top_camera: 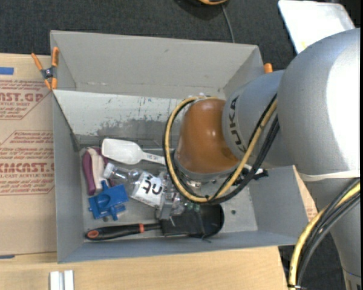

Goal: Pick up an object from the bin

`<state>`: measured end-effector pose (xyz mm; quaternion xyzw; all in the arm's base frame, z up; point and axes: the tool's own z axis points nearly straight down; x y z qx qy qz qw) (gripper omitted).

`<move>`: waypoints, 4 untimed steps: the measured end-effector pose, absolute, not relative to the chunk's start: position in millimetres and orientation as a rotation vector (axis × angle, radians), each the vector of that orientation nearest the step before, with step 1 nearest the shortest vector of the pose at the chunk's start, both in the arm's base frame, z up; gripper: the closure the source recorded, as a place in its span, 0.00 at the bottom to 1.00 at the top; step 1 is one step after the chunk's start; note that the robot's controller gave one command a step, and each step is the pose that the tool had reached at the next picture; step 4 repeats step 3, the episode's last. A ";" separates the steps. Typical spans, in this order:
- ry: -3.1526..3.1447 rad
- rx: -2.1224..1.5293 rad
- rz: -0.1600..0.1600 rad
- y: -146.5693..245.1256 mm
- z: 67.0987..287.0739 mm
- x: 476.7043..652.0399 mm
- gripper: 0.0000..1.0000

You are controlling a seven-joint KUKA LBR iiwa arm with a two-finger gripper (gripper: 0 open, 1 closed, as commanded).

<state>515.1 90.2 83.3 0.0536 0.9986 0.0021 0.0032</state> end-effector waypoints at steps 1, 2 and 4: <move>3.139 0.167 0.004 89.9 116.7 512.8 1.00; 3.130 0.166 0.007 90.4 161.7 515.5 1.00; 3.131 0.166 0.007 90.4 183.4 515.3 1.00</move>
Offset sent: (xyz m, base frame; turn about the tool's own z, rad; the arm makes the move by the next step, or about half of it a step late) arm -0.0025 -0.0002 0.0277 -0.0008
